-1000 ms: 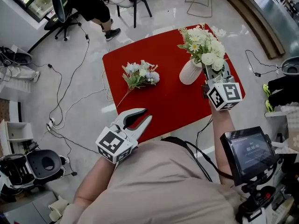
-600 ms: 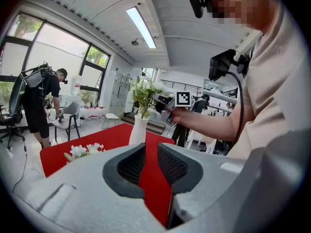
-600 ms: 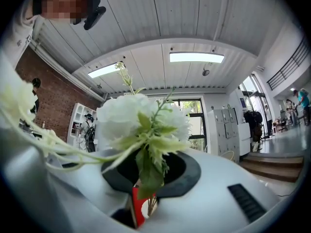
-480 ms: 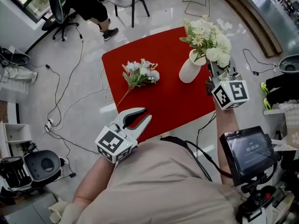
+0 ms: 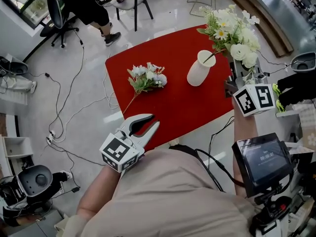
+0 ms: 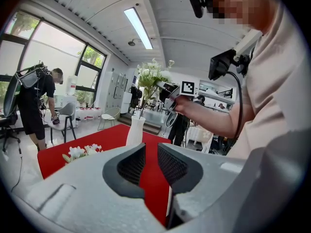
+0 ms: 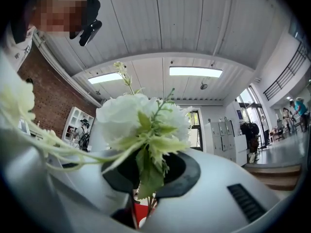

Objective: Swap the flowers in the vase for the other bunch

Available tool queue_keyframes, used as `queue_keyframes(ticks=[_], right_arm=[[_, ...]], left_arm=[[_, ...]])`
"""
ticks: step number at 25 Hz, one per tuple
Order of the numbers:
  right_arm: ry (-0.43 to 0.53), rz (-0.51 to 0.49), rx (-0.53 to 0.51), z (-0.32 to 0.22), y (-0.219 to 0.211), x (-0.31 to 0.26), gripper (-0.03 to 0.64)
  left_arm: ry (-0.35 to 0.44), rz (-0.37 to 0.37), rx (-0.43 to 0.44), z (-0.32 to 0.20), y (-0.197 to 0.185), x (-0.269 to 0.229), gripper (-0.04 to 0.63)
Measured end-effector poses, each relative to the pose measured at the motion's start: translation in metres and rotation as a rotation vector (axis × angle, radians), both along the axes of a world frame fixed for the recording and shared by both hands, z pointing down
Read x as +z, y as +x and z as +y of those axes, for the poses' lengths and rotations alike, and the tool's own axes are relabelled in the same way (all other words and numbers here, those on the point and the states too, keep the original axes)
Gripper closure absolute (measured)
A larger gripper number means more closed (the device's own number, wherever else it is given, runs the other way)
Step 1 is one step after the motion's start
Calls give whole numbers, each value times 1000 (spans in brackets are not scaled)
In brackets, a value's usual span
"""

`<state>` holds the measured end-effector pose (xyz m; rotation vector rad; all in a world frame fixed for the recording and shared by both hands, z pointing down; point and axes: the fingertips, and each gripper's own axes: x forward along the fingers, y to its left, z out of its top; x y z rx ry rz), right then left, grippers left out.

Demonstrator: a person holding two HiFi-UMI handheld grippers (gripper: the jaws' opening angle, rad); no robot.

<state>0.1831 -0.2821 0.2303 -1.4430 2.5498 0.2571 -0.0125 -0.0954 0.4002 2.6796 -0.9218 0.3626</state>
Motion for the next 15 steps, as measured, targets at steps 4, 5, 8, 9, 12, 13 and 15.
queue_keyframes(ticks=[4,5,8,9,12,13,15], right_arm=[[42,-14,17,14,5,-22,546],[53,-19,22,19,7,-28,546],[90,-23,49,32,17,-46,546],[100,-22,58,36,20,-52,548],[122,-21,84,48,30,-65,548],[128,-16,94,52,34,-68,548],[134,-5,119,59,43,-72,548]], left_arm=[[-3,2,15,4,-3,0,534],[-3,2,20,5,-3,0,535],[-1,3,37,9,-2,-1,534],[0,4,43,10,-1,-2,535],[0,7,66,13,1,-2,535],[0,8,75,14,2,-2,534],[1,10,94,16,4,-1,534]])
